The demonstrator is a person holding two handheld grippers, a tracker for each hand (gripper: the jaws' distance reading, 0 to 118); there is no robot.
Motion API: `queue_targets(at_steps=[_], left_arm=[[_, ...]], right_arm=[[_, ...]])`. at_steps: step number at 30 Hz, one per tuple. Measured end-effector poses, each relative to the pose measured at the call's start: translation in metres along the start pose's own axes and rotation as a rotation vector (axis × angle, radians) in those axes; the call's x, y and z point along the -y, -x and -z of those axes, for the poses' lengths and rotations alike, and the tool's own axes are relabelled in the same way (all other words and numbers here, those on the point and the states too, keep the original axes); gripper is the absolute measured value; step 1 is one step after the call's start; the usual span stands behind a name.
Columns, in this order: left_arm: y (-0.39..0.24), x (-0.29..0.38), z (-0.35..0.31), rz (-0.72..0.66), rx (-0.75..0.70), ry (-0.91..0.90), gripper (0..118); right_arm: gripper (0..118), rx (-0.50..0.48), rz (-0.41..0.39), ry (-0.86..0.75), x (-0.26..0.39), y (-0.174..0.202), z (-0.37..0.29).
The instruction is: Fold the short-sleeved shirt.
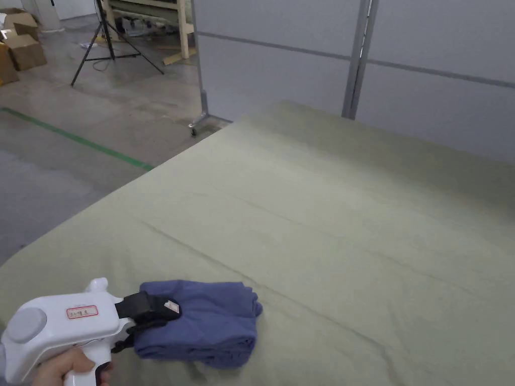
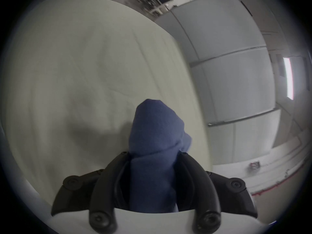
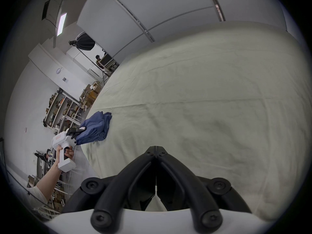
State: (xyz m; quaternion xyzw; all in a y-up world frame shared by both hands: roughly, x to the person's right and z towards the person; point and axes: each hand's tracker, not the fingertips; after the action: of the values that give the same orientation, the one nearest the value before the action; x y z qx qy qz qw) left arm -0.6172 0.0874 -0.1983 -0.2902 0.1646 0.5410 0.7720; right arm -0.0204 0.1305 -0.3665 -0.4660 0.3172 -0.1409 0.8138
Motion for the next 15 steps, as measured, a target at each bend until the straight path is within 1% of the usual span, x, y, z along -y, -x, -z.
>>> queue_targets(at_steps=[1, 2, 3, 4, 6, 7, 8, 9, 10, 11, 12, 13, 15], left_arm=[[-0.005, 0.002, 0.002, 0.037, -0.082, -0.014, 68], [-0.01, 0.008, 0.001, 0.089, -0.14, -0.043, 102], [-0.021, 0.016, -0.001, 0.172, -0.217, -0.095, 113], [-0.034, 0.025, -0.007, 0.266, -0.335, -0.192, 115], [-0.054, 0.043, -0.024, 0.446, -0.458, -0.342, 113], [-0.066, 0.055, -0.035, 0.52, -0.467, -0.416, 105], [-0.078, 0.066, -0.045, 0.581, -0.47, -0.469, 75], [-0.095, 0.081, -0.055, 0.648, -0.444, -0.49, 37], [-0.109, 0.093, -0.066, 0.71, -0.42, -0.466, 6], [-0.123, 0.107, -0.07, 0.734, -0.393, -0.432, 3], [-0.137, 0.126, -0.072, 0.746, -0.333, -0.377, 3], [-0.152, 0.145, -0.07, 0.752, -0.267, -0.284, 3], [-0.176, 0.186, -0.061, 0.767, -0.159, -0.189, 3]], right_arm=[[2, -0.005, -0.009, 0.006, -0.002, 0.002, 0.002], [2, -0.009, -0.021, 0.007, -0.003, 0.006, 0.003], [2, -0.016, -0.032, -0.001, -0.003, 0.009, 0.001], [2, -0.022, -0.042, -0.009, -0.004, 0.012, -0.001], [2, -0.011, -0.069, -0.034, -0.004, 0.024, -0.015], [2, 0.004, -0.082, -0.05, -0.004, 0.024, -0.023], [2, 0.011, -0.089, -0.065, -0.003, 0.023, -0.032], [2, 0.011, -0.092, -0.083, -0.001, 0.019, -0.045], [2, 0.004, -0.086, -0.101, 0.0, 0.016, -0.057], [2, 0.004, -0.08, -0.116, 0.002, 0.012, -0.068], [2, 0.009, -0.081, -0.132, 0.004, 0.009, -0.081], [2, 0.031, -0.098, -0.157, 0.007, -0.002, -0.095], [2, 0.077, -0.11, -0.185, 0.011, -0.011, -0.119]])
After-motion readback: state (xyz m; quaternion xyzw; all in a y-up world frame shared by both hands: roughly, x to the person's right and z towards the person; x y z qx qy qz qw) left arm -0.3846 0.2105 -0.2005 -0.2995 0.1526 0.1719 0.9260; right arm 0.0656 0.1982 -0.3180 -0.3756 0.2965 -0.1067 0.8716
